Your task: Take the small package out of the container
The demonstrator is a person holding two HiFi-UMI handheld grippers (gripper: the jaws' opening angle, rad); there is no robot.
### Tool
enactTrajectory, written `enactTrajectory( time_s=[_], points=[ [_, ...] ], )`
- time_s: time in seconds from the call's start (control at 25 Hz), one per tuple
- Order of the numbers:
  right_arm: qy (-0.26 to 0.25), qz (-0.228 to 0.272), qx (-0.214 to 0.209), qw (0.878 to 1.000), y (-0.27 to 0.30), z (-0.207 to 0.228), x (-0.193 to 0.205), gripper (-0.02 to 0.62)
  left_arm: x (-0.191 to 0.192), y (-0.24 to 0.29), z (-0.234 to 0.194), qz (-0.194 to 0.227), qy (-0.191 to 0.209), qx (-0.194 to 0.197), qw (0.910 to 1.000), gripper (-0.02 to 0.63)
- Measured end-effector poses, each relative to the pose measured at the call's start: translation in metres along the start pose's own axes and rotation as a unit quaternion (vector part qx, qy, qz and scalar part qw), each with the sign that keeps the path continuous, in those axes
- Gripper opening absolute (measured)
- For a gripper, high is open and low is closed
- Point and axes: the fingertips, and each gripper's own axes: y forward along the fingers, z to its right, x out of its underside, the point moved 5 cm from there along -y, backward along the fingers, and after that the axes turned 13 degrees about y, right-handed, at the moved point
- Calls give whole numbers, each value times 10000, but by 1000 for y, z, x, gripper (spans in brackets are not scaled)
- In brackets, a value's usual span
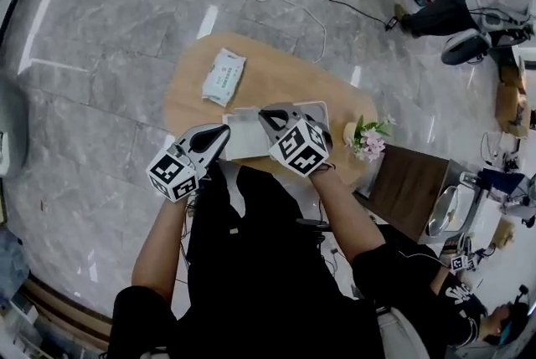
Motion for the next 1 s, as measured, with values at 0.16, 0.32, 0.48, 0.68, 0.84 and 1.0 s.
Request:
enactTrajectory(
  time_s=[0.16,0.32,0.48,0.68,0.84,1.0],
  points=[
    [124,808,141,9966,-64,13,-48,11,-64,4,2,264,458,-3,9986,20],
    [149,1522,151,9881,-119,18,-79,12,-120,5,6,527,876,-12,9948,20],
    [148,2213,327,9745,-171,32,-109,12,-173,11,1,739,1241,-20,9895,20],
    [-47,3253,202,9454,-232,37,-119,11,-222,19,15,968,1601,79,9823,20],
    [-102,4020,114,9155,-272,36,-121,11,-251,21,27,1081,1840,227,9767,20],
    [-149,4648,-76,8852,-310,38,-116,11,-273,20,39,1308,1800,346,9743,20]
  ],
)
